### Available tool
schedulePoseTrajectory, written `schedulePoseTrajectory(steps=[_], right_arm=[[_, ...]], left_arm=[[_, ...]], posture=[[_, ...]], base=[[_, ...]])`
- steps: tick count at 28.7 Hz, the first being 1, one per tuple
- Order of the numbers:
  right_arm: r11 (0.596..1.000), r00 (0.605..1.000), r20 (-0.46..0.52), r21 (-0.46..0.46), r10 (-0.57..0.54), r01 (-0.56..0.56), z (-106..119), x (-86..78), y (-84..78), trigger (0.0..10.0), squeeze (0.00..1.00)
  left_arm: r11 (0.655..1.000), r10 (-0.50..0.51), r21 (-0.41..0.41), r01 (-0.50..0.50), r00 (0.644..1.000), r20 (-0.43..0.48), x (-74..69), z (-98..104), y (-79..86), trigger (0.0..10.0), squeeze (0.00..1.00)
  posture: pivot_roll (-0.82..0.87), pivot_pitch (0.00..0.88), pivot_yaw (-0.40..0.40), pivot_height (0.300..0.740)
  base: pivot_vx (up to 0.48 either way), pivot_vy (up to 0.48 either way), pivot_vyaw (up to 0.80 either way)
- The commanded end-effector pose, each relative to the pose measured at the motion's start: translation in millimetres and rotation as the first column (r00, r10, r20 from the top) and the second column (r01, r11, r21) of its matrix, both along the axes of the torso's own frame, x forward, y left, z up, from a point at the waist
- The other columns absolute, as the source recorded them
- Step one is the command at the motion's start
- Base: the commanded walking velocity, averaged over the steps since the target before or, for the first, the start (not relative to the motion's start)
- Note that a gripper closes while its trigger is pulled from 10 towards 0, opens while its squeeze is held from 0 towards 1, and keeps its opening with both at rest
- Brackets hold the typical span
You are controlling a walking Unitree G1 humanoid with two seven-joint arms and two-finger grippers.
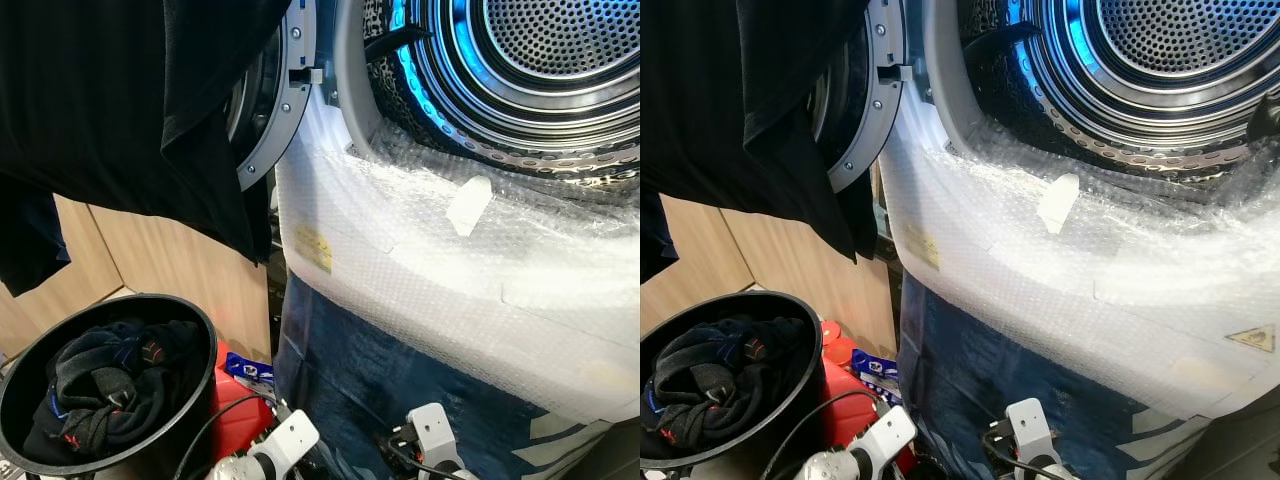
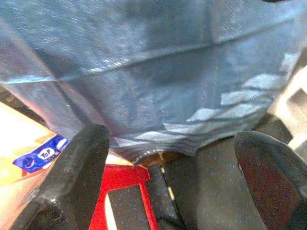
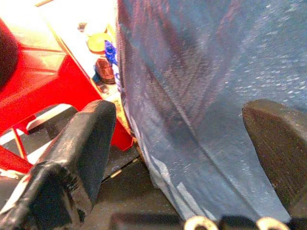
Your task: Clothes washing
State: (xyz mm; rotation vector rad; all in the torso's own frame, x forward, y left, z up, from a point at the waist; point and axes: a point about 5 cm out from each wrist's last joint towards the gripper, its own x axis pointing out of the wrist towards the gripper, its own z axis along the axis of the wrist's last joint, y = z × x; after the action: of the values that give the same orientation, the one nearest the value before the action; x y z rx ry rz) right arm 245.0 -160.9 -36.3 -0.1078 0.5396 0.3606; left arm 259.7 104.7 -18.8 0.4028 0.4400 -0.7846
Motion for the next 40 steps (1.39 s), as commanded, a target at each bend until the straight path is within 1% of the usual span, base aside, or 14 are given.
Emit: schedulePoseTrajectory(steps=[1,6,10,14,17,18,21,29,34,35,36,37,38,40], right_arm=[[1.0,1.0,0.025,-0.001,-0.013,0.013,3,2.4,-4.9,10.0,0.0],[0.999,0.998,0.043,0.006,-0.035,0.035,6,5.3,-6.2,10.0,0.0],[0.999,0.996,0.074,0.014,-0.05,0.049,11,11.2,-3.3,10.0,0.0],[0.998,0.993,0.1,0.017,-0.065,0.063,15,15.8,-3.7,10.0,0.0],[0.997,0.991,0.11,0.022,-0.08,0.079,17,17.2,-5.4,10.0,0.0],[0.996,0.99,0.11,0.014,-0.09,0.089,16,16.7,-7.4,10.0,0.0],[0.995,0.989,0.108,0.004,-0.098,0.098,15,15.7,-8.8,10.0,0.0],[0.998,0.992,0.111,-0.003,-0.068,0.068,16,17.7,2.1,10.0,0.0],[0.998,0.989,0.133,-0.007,-0.061,0.062,20,22.4,1.6,10.0,0.0],[0.997,0.988,0.136,-0.013,-0.069,0.072,21,23.8,-0.8,10.0,0.0],[0.997,0.988,0.136,-0.014,-0.071,0.074,22,24.1,-1.3,10.0,0.0],[0.995,0.986,0.141,-0.02,-0.093,0.097,23,26.3,-5.9,10.0,0.0],[0.994,0.985,0.144,-0.022,-0.099,0.103,24,27.0,-7.3,10.0,0.0],[0.994,0.984,0.146,-0.029,-0.105,0.11,25,27.8,-8.6,10.0,0.0]], left_arm=[[0.999,-0.022,-0.033,0.022,1.0,0.019,5.5,8,0.2,10.0,0.0],[0.986,-0.162,-0.026,0.164,0.985,0.066,15.7,27,3.7,10.0,0.0],[0.983,-0.179,-0.011,0.182,0.976,0.125,26.6,43,7.5,10.0,0.0],[0.996,-0.084,-0.003,0.087,0.971,0.226,42.4,65,18.5,10.0,0.0],[0.998,0.057,0.003,-0.06,0.966,0.253,53.2,75,30.2,10.0,0.0],[0.979,0.205,-0.049,-0.199,0.938,0.28,60.1,87,38.5,10.0,0.0],[0.955,0.295,-0.118,-0.272,0.909,0.294,61.6,100,39.8,10.0,0.0],[0.967,0.256,-0.104,-0.234,0.865,0.432,50.8,145,35.7,10.0,0.0],[0.882,0.466,-0.172,-0.439,0.759,0.454,26.4,157,59.1,10.0,0.0],[0.839,0.534,-0.185,-0.511,0.715,0.451,18.3,156,65.1,10.0,0.0],[0.831,0.546,-0.184,-0.525,0.706,0.452,16.5,156,66.1,10.0,0.0],[0.757,0.643,-0.221,-0.615,0.642,0.417,6.4,149,70.2,10.0,0.0],[0.727,0.676,-0.231,-0.647,0.615,0.406,2.4,147,71.5,10.0,0.0],[0.705,0.694,-0.229,-0.672,0.587,0.417,-1.9,148,71.9,10.0,0.0]], posture=[[0.02,0.0,-0.002,0.74],[0.04,0.0,-0.007,0.74],[0.03,0.0,-0.001,0.74],[0.02,0.0,0.007,0.74],[0.02,0.0,0.011,0.74],[0.03,0.0,0.008,0.74],[0.04,0.0,0.002,0.74],[0.07,0.0,-0.012,0.74],[0.08,0.0,-0.014,0.74],[0.08,0.0,-0.017,0.74],[0.08,0.0,-0.017,0.74],[0.11,0.0,-0.032,0.74],[0.11,0.0,-0.032,0.74],[0.12,0.0,-0.042,0.74]], base=[[0.0,0.0,0.0],[0.0,0.0,0.0],[0.0,0.0,0.0],[0.0,0.0,0.0],[0.0,0.0,0.0],[0.0,0.0,0.0],[0.0,0.0,0.0],[0.0,0.0,0.0],[0.0,0.0,0.0],[0.0,0.0,0.0],[0.0,0.0,0.0],[0.0,0.0,0.0],[0.0,0.0,0.0],[0.0,0.0,0.0]])
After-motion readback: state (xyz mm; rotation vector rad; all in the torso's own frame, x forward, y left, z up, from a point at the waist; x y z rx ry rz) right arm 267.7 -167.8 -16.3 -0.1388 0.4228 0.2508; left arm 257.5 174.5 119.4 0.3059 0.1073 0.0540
